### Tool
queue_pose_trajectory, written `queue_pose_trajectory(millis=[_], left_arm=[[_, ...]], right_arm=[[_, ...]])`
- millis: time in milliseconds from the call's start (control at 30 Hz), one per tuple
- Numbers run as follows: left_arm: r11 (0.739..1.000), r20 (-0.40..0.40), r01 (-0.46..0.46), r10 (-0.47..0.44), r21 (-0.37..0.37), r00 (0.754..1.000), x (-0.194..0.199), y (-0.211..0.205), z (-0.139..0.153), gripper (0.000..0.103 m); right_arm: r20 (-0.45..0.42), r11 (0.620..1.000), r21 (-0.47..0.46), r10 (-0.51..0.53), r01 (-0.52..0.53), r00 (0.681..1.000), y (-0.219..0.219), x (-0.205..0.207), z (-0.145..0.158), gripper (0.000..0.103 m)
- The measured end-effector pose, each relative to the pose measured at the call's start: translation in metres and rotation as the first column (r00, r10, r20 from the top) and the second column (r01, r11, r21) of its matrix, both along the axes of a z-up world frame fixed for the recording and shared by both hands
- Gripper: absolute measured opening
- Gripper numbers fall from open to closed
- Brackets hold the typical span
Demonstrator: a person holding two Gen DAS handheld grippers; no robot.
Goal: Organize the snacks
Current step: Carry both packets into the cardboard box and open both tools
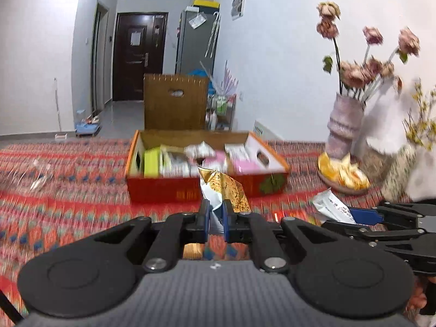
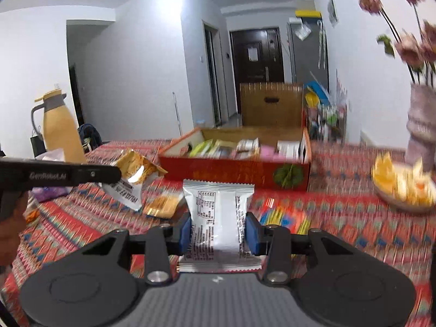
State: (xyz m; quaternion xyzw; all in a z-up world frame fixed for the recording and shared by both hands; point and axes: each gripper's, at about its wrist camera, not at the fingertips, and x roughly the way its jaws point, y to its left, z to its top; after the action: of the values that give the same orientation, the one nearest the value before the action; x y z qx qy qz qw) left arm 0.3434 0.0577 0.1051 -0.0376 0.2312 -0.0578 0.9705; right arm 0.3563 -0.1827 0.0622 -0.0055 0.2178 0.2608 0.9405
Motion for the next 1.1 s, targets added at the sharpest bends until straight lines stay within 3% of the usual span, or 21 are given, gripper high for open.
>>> queue_pose_trajectory(millis=[167, 300, 567, 633, 700, 833, 900, 1000, 1100], left_arm=[[1.000, 0.003, 0.003, -0.003, -0.030, 1.000, 0.086, 0.018, 0.014, 0.010], [0.998, -0.035, -0.002, 0.000, -0.070, 0.999, 0.162, 0.033, 0.009, 0.010], [0.991, -0.167, -0.009, -0.013, -0.135, 0.986, 0.288, 0.044, -0.041, 0.010], [0.987, -0.197, -0.041, 0.010, -0.153, 0.980, 0.306, 0.045, -0.054, 0.017], [0.993, -0.214, -0.047, 0.023, -0.111, 0.977, 0.315, 0.042, -0.063, 0.031], [0.997, -0.156, 0.006, -0.018, -0.073, 0.988, 0.297, 0.040, -0.064, 0.059], [0.999, -0.133, 0.014, -0.019, -0.039, 0.991, 0.286, 0.038, -0.060, 0.060], [1.000, -0.105, 0.024, -0.023, 0.003, 0.994, 0.267, 0.039, -0.050, 0.079], [0.999, -0.072, 0.043, -0.042, 0.017, 0.997, 0.240, 0.039, -0.038, 0.080]], right_arm=[[0.047, 1.000, -0.020, 0.017, -0.016, 0.999, 0.009, 0.070, 0.026, 0.040], [0.019, 0.999, -0.032, 0.021, -0.020, 1.000, 0.023, 0.145, 0.029, 0.040], [-0.142, 0.995, -0.088, -0.057, 0.045, 0.988, 0.056, 0.301, -0.002, 0.040], [-0.147, 0.989, -0.129, -0.085, 0.066, 0.986, 0.068, 0.327, -0.011, 0.040], [-0.143, 0.984, -0.146, -0.127, 0.106, 0.982, 0.075, 0.343, -0.021, 0.046], [-0.145, 0.984, -0.142, -0.127, 0.106, 0.981, 0.082, 0.342, -0.033, 0.063], [-0.129, 0.984, -0.145, -0.122, 0.103, 0.984, 0.083, 0.333, -0.035, 0.067], [-0.094, 0.983, -0.160, -0.105, 0.089, 0.990, 0.082, 0.315, -0.030, 0.073], [-0.054, 0.983, -0.167, -0.084, 0.074, 0.995, 0.076, 0.288, -0.015, 0.082]])
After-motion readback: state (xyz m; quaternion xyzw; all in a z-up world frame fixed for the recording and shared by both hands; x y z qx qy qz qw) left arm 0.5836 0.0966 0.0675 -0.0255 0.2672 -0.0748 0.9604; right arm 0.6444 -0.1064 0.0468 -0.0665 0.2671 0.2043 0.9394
